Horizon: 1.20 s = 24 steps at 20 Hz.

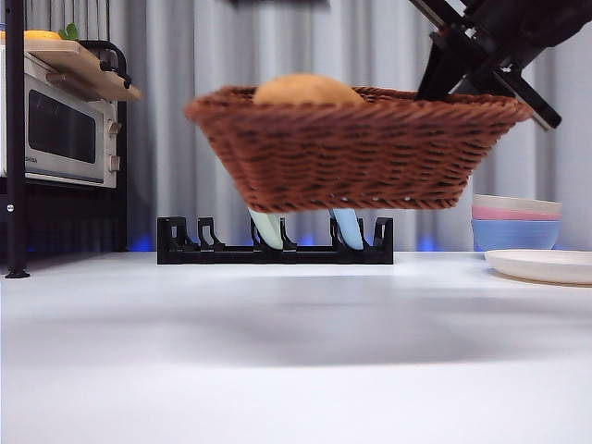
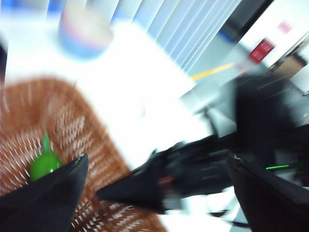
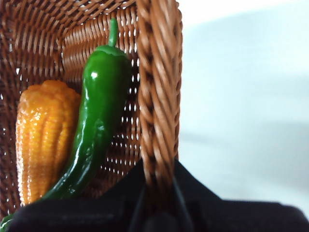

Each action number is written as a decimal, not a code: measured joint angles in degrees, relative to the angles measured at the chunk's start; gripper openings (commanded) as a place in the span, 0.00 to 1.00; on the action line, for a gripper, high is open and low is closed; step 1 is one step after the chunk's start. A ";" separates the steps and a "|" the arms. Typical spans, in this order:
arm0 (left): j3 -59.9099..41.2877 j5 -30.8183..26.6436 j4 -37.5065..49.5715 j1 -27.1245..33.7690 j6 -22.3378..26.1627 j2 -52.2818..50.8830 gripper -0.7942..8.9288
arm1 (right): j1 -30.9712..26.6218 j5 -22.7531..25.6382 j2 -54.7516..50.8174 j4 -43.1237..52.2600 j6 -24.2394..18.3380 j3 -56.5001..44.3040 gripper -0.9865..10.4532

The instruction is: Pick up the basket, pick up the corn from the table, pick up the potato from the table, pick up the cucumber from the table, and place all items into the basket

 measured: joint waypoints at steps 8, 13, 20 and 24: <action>15.45 -0.07 -27.06 -0.07 12.28 -11.06 0.57 | -1.44 3.89 11.39 0.50 -0.20 0.22 0.08; 16.52 -0.09 -30.58 -0.07 14.51 -16.74 0.57 | -1.49 3.63 17.38 0.24 -0.17 0.22 0.10; 16.52 -0.61 -35.65 -0.09 17.70 -17.20 0.57 | -2.75 3.48 16.74 -0.74 -2.25 0.31 0.51; 16.52 -11.23 -39.19 -0.13 21.99 -17.40 0.56 | -4.35 3.56 9.18 -3.17 -4.76 0.33 0.50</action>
